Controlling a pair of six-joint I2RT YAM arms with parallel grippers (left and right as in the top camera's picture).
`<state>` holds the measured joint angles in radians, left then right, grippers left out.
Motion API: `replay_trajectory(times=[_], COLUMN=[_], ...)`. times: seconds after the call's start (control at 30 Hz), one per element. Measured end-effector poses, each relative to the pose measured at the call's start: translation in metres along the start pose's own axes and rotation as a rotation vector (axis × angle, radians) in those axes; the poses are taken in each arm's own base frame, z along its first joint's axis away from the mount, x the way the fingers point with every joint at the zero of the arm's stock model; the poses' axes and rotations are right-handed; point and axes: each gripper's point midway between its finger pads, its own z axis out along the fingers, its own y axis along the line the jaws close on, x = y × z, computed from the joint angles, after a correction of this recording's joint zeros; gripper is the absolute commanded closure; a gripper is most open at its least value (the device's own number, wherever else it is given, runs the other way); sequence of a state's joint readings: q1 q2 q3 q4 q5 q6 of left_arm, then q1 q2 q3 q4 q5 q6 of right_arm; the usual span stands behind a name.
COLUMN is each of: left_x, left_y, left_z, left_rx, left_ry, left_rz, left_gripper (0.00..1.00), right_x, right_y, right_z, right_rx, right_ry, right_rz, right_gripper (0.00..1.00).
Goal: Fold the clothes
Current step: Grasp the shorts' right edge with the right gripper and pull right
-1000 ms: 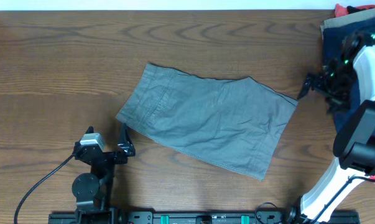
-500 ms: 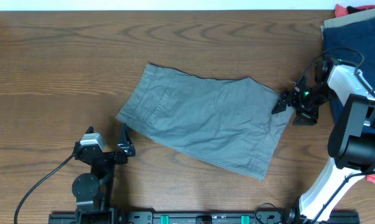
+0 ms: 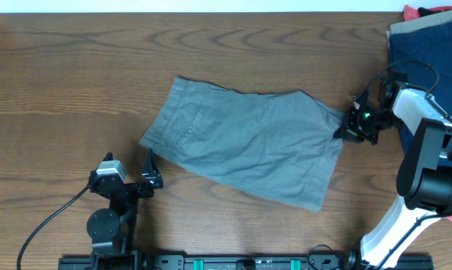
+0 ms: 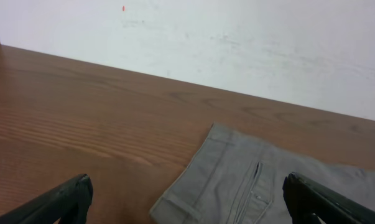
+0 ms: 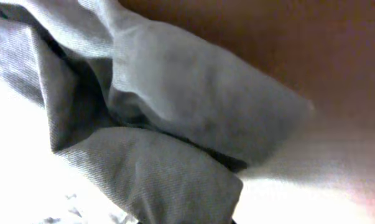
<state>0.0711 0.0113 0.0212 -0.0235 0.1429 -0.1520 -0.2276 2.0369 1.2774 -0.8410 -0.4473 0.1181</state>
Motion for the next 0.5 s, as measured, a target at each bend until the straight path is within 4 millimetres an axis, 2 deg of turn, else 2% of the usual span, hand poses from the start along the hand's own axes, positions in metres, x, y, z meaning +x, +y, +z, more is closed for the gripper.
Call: replay_trajectory(times=[0.23,0.4,0.5], left_x=[0.000,0.000,0.000], left_y=[0.000,0.000,0.000], left_z=[0.000,0.000,0.000], left_rx=[0.000,0.000,0.000], left_ry=[0.000,0.000,0.000], left_rz=[0.000,0.000,0.000], left_gripper=[0.02,0.02,0.02], right_x=[-0.053,-0.066,-0.075], right_y=[0.030,0.033,0.033], right_z=[0.005,0.003,-0.008], right_rx=[-0.055,-0.020,0.021], right_ry=[-0.216,-0.255,-0.257], right_rz=[-0.131,-0.137,-0.123], right_gripper=[0.99,0.99,0.99])
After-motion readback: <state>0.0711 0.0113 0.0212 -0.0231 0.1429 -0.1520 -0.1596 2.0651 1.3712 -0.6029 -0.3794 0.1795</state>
